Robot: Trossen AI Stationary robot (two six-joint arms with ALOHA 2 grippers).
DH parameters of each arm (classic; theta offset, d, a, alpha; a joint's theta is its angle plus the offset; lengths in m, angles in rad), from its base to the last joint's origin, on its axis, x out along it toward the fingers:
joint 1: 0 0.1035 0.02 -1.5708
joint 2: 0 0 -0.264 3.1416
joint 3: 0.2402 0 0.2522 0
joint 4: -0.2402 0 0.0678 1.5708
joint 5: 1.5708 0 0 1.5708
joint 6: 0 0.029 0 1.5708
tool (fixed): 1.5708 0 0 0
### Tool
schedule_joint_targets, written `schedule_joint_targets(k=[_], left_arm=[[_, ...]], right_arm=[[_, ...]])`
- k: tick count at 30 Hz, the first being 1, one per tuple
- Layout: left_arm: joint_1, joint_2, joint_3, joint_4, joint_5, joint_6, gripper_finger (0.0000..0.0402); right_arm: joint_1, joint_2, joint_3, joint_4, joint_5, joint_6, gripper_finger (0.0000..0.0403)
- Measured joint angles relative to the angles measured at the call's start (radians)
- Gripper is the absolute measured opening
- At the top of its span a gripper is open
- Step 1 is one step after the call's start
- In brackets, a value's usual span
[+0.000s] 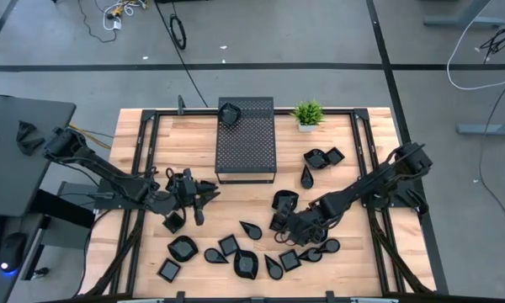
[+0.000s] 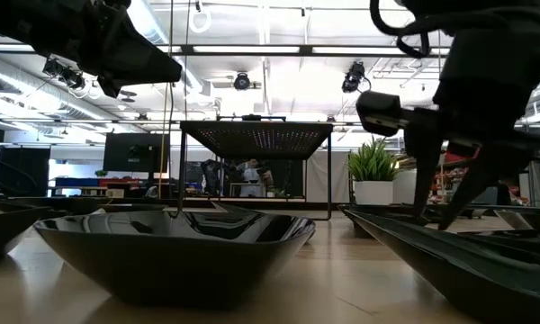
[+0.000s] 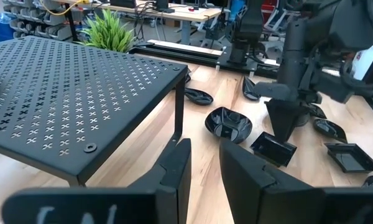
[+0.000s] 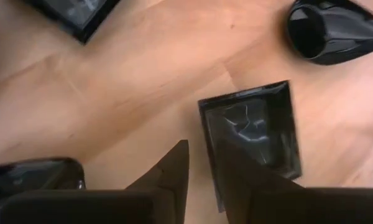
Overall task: Pick & Place Mini shaped plates
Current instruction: Put the square plate on the shelf
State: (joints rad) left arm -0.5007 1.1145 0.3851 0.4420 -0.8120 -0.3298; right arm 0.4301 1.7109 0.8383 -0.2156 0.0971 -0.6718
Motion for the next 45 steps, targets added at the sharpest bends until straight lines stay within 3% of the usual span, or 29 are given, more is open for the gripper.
schedule_joint_targets(k=[9, 17, 22, 28, 34, 39, 45], left_arm=[[0.000, 0.000, 0.000, 0.003, 0.000, 0.000, 0.0087], [0.000, 0.000, 0.000, 0.004, 0.000, 0.000, 0.0087], [0.000, 0.000, 0.000, 0.010, 0.000, 0.000, 0.0087], [0.000, 0.000, 0.000, 0.012, -0.006, 0.000, 0.0087], [0.000, 0.000, 0.000, 0.014, -0.007, 0.000, 0.0087], [0.000, 0.000, 0.000, 0.012, -0.007, 0.001, 0.0087], [0.000, 0.000, 0.000, 0.010, -0.007, 0.000, 0.0087]], right_arm=[[0.000, -0.003, 0.000, 0.027, 0.001, 0.007, 0.0010], [0.000, -0.086, 0.008, 0.076, 0.004, 0.059, 0.0004], [-0.001, -0.172, 0.111, 0.080, 0.071, 0.062, 0.0004], [-0.060, -0.185, 0.300, 0.049, 0.213, -0.007, 0.0002], [-0.229, -0.112, 0.473, -0.013, 0.273, 0.017, 0.0002], [-0.349, 0.028, 0.601, -0.078, 0.288, 0.029, 0.0002], [-0.442, 0.148, 0.672, -0.096, 0.289, 0.032, 0.0002]])
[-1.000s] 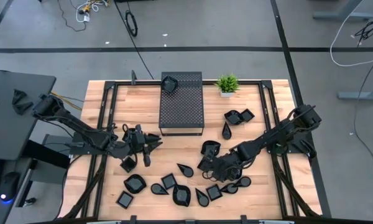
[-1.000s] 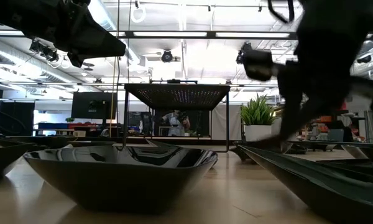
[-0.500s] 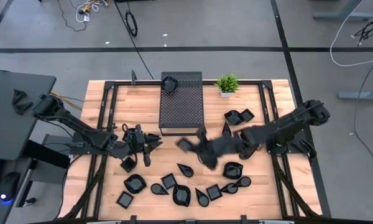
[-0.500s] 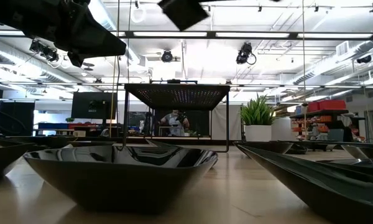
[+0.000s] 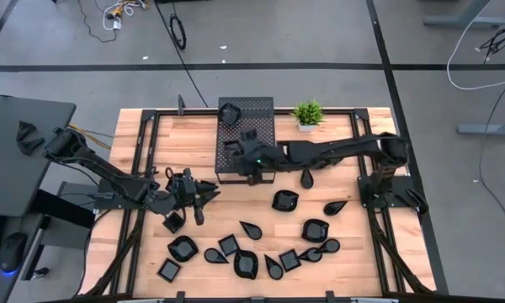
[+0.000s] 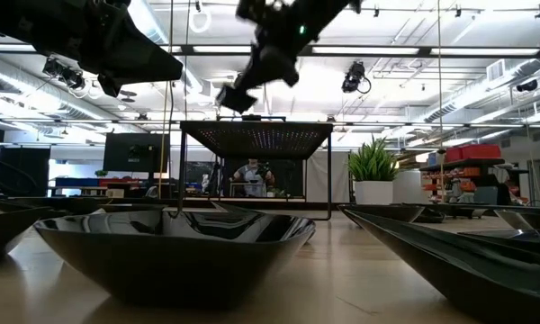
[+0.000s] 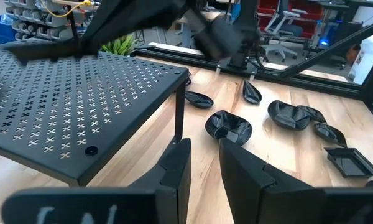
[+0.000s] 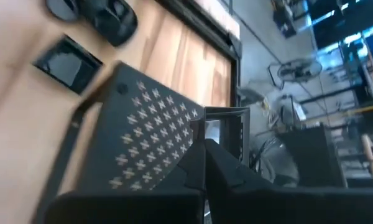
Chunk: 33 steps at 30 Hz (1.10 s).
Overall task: Pick & Place Mini shaped plates
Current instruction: Put the square plate on the shelf
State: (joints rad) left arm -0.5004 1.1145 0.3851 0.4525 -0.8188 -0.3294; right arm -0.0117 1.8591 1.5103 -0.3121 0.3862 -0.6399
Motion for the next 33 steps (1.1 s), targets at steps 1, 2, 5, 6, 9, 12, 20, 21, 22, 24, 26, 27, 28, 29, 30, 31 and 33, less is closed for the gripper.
schedule_joint_targets(k=[1, 2, 5, 6, 9, 12, 20, 21, 22, 24, 26, 27, 28, 29, 30, 31, 33], left_arm=[[0.000, 0.000, 0.000, 0.000, 0.000, 0.000, 0.0087], [0.000, 0.000, 0.000, 0.000, 0.000, 0.000, 0.0087], [0.000, 0.000, 0.000, 0.000, 0.000, 0.000, 0.0087], [0.000, 0.000, 0.000, 0.000, 0.000, 0.000, 0.0087], [0.000, 0.000, 0.000, 0.000, 0.000, 0.000, 0.0087], [0.000, 0.000, 0.000, 0.000, 0.000, -0.001, 0.0087], [0.000, 0.000, 0.000, 0.000, 0.000, -0.001, 0.0087], [0.000, 0.000, 0.000, 0.000, 0.000, -0.001, 0.0087], [0.000, 0.000, 0.000, 0.000, 0.000, -0.001, 0.0087], [0.000, 0.000, 0.000, 0.000, 0.000, -0.001, 0.0087], [0.000, 0.000, 0.000, 0.000, 0.000, -0.001, 0.0087], [0.000, 0.000, 0.000, 0.000, 0.000, -0.001, 0.0087], [0.000, 0.000, 0.000, 0.000, 0.000, -0.001, 0.0087], [0.000, 0.000, 0.000, 0.000, 0.000, -0.001, 0.0087], [0.000, 0.000, 0.000, 0.000, 0.000, -0.001, 0.0087], [0.000, 0.000, 0.000, 0.000, 0.000, -0.001, 0.0087], [0.000, 0.000, 0.000, 0.000, 0.000, -0.001, 0.0087]], right_arm=[[-0.009, 0.009, 0.000, -0.004, 0.000, 0.000, 0.0002], [-0.016, 0.018, 0.000, -0.006, -0.001, 0.000, 0.0002], [-0.026, 0.027, 0.000, -0.006, 0.000, 0.005, 0.0006], [-0.027, 0.030, 0.002, -0.005, 0.000, 0.007, 0.0008], [-0.026, 0.033, 0.002, -0.028, -0.001, 0.008, 0.0013], [-0.026, 0.033, 0.002, -0.060, -0.001, 0.025, 0.0014], [-0.026, 0.033, 0.002, -0.139, -0.001, 0.043, 0.0015], [-0.026, 0.033, 0.002, -0.138, -0.001, 0.046, 0.0015], [-0.026, 0.032, 0.002, -0.139, -0.001, 0.046, 0.0016], [-0.026, 0.031, 0.002, -0.135, -0.001, 0.038, 0.0018], [-0.023, 0.030, 0.002, -0.132, -0.001, 0.030, 0.0023], [-0.021, 0.030, 0.002, -0.130, -0.001, 0.029, 0.0027], [-0.019, 0.030, 0.002, -0.128, -0.001, 0.029, 0.0032], [-0.017, 0.030, 0.002, -0.125, -0.001, 0.028, 0.0038], [-0.015, 0.030, 0.002, -0.125, -0.001, 0.027, 0.0045], [-0.012, 0.029, 0.002, -0.125, -0.001, 0.025, 0.0052], [-0.004, 0.026, 0.001, -0.128, -0.001, 0.019, 0.0068]])
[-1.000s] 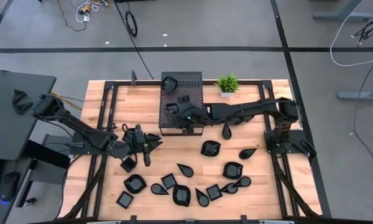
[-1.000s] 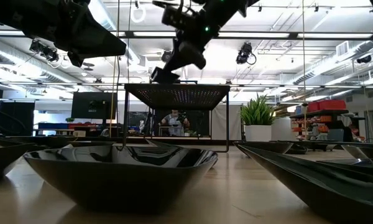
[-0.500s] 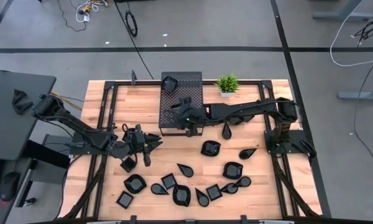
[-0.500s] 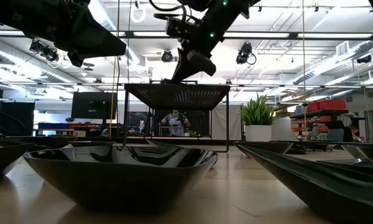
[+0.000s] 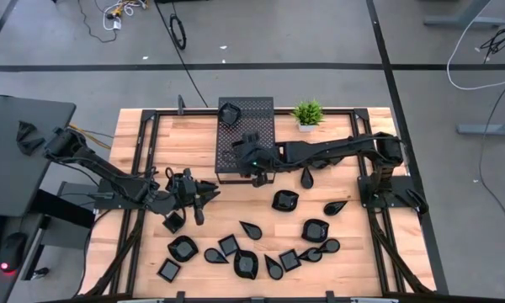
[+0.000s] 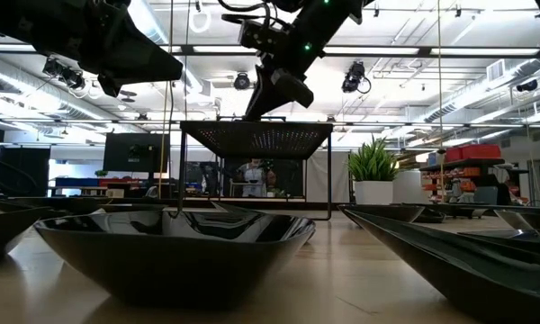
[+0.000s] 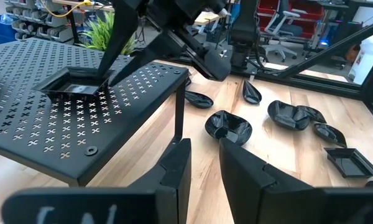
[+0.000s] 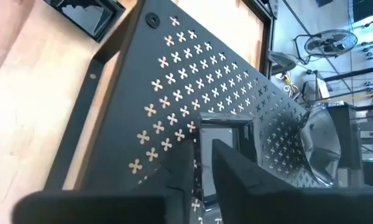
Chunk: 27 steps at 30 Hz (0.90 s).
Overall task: Pick & Place Mini shaped plates
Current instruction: Put the square plate on the shelf, then put the drop shaped plate on the shelf
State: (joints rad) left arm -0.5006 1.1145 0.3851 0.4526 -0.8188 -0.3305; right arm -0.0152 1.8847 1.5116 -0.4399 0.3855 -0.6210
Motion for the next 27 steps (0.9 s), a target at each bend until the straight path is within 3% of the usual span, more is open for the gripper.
schedule_joint_targets(k=[5, 10, 20, 27], left_arm=[[0.000, 0.000, 0.000, 0.000, 0.000, 0.000, 0.0087], [0.000, 0.000, 0.000, 0.000, 0.000, -0.007, 0.0087], [0.000, 0.000, 0.000, -0.003, 0.000, -0.025, 0.0087], [0.000, 0.000, 0.000, -0.009, 0.001, -0.025, 0.0087]], right_arm=[[0.054, -0.058, 0.000, -0.009, 0.081, 0.092, 0.0102], [0.129, -0.175, 0.000, -0.123, 0.131, 0.210, 0.0116], [0.253, -0.400, -0.014, -0.602, 0.090, 0.698, 0.0104], [0.263, -0.550, -0.304, -0.659, 0.076, 0.988, 0.0096]])
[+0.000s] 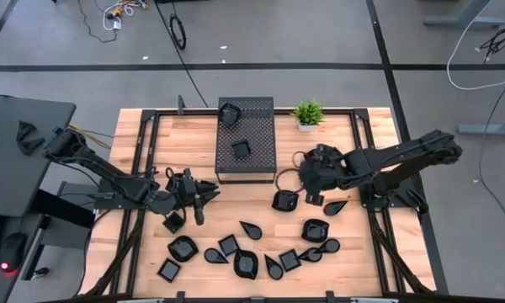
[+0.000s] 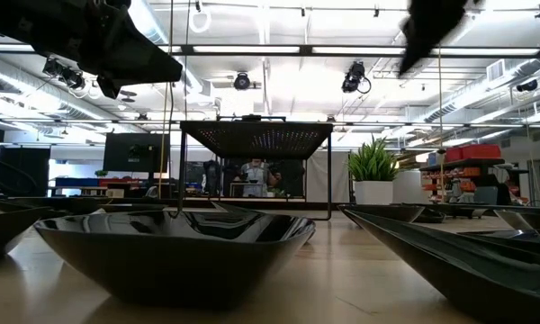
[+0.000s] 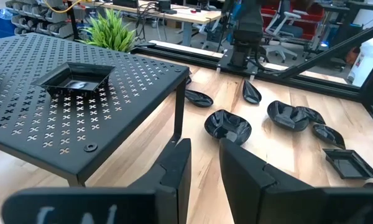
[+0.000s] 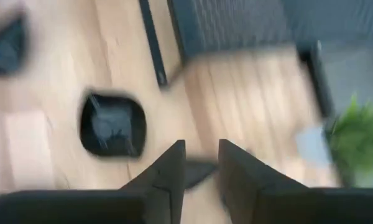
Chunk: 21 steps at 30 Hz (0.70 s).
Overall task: Pick & Place Mini shaped plates
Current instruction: Put the drop shaped plate on the shelf
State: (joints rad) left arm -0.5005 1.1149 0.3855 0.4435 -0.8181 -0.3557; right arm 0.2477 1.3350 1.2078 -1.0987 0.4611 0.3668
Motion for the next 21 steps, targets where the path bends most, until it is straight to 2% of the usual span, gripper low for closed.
schedule_joint_targets(k=[6, 9, 16, 21], left_arm=[[0.000, 0.000, 0.000, 0.000, 0.000, 0.001, 0.0087], [0.000, 0.000, 0.000, 0.000, -0.009, 0.001, 0.0087], [0.000, 0.000, 0.000, 0.000, -0.019, 0.002, 0.0087], [0.000, 0.000, 0.000, 0.000, -0.020, 0.002, 0.0087]], right_arm=[[-0.061, -0.112, -0.318, 0.144, -0.009, 0.348, 0.0104], [-0.097, -0.121, -0.445, 0.232, -0.009, 0.457, 0.0120], [-0.172, -0.115, -0.654, 0.508, -0.084, 0.543, 0.0163], [-0.201, -0.114, -0.736, 0.661, -0.104, 0.568, 0.0162]])
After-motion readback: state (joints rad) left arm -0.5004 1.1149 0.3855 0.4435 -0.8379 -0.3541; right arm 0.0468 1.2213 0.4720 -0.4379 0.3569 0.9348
